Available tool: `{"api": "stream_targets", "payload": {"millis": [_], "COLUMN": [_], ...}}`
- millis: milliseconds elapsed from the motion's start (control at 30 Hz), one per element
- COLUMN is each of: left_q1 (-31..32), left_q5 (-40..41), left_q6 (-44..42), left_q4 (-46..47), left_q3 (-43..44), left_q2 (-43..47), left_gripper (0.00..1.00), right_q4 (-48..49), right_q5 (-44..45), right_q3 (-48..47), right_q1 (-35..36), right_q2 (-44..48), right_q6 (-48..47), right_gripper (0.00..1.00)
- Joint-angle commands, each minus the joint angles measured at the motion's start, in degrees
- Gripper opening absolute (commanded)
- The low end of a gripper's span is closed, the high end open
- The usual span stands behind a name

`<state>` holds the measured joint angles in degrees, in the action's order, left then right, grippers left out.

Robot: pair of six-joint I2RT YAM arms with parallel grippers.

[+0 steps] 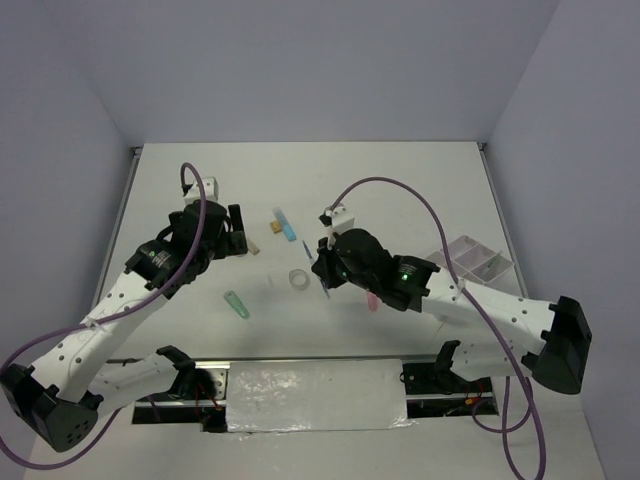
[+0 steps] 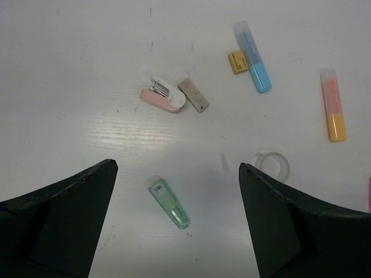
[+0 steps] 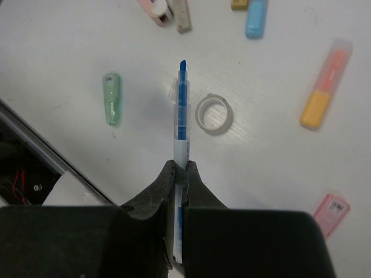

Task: Sort the stationery into containers
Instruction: Pick up the pen from the center of the board, then close the pen cap on the pen.

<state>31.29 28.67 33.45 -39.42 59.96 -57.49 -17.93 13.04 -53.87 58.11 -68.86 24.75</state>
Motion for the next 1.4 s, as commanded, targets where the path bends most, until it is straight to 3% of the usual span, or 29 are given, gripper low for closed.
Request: {"api": "stream_targets", "payload": {"millis": [0, 267, 500, 667, 1000, 1067, 1367], "left_q1": [-0.1, -0.1, 2.0, 8.5, 9.0, 8.9, 8.4], "left_q5": [0.8, -4.0, -12.0, -6.9, -5.4, -6.2, -5.1], "left_q6": [1.4, 3.9, 11.6, 17.2, 26.1, 26.0, 27.4], "left_q4": [1.1, 0.5, 3.3, 2.2, 4.4, 5.4, 5.6], "left_q3": [0.3, 0.8, -3.1, -1.5, -3.4, -2.8, -1.8], "left_q2": [0.6, -0.2, -8.6, -17.6, -28.2, -31.4, -37.3], "left_gripper": [0.99, 0.99, 0.99, 0.96, 0.84, 0.75, 0.72], "right_q4": [4.8, 8.8, 2.4, -2.0, -6.3, -6.2, -5.7], "right_q5": [-2.1, 1.2, 11.5, 14.2, 13.2, 11.9, 8.8], "right_q3": [0.1, 2.8, -0.4, -1.3, -1.1, -0.5, 1.3], "right_q1": [1.1, 1.1, 1.1, 1.1, 1.1, 1.1, 1.1], "right_q2": [2.9, 9.9, 12.8, 16.1, 21.6, 21.9, 23.4], "right_q6": [-8.6, -10.5, -7.4, -5.9, -5.7, -5.9, -6.1], "right_gripper": [0.00, 0.00, 0.00, 0.00, 0.00, 0.00, 0.00]}}
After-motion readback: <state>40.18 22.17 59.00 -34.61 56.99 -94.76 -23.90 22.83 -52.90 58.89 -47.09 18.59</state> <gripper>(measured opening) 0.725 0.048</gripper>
